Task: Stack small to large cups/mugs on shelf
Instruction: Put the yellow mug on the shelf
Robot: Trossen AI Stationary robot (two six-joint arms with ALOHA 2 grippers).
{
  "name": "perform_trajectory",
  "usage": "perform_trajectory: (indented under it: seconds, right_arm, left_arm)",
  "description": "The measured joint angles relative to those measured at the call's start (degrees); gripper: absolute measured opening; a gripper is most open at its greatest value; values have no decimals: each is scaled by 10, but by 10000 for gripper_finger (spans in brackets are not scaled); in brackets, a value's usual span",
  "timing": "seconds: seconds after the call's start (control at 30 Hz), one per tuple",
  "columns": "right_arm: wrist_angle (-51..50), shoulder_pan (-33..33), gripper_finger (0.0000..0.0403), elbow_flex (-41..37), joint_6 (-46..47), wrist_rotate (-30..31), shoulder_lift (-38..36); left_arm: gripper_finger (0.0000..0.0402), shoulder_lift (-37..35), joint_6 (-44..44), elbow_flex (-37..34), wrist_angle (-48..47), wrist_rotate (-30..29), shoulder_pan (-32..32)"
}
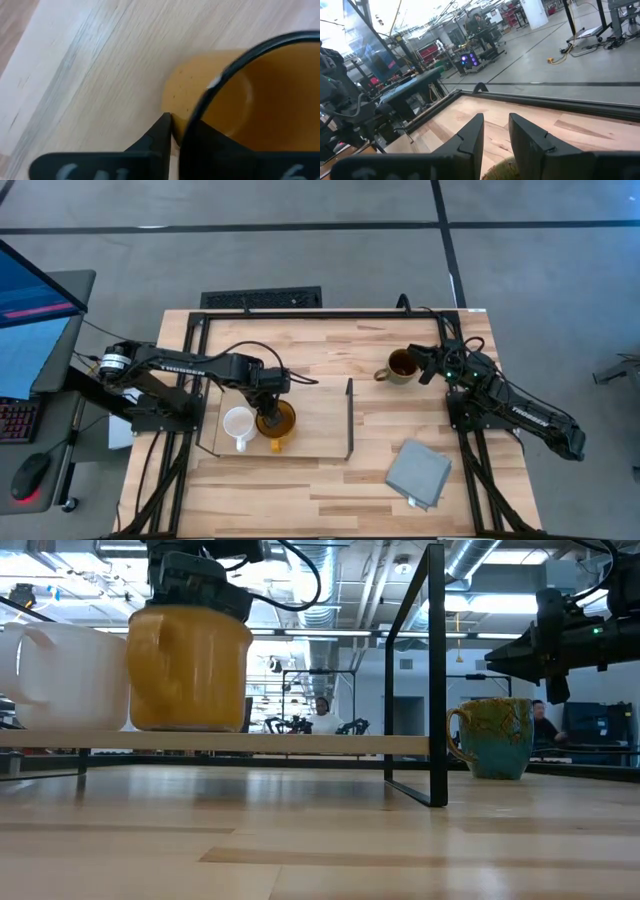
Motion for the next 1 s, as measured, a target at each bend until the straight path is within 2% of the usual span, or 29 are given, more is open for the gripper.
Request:
perform_trajectory:
  seconds: [0.23,0.57,1.0]
  right_arm:
    - [0,0,113,0,0,0,0]
    - [0,0,113,0,0,0,0]
    - [0,0,113,0,0,0,0]
  left_arm:
    - [55,-1,0,0,2,1,0]
    - [56,-3,6,1,14,-14,0]
    - [57,-13,8,1,9,-1,12]
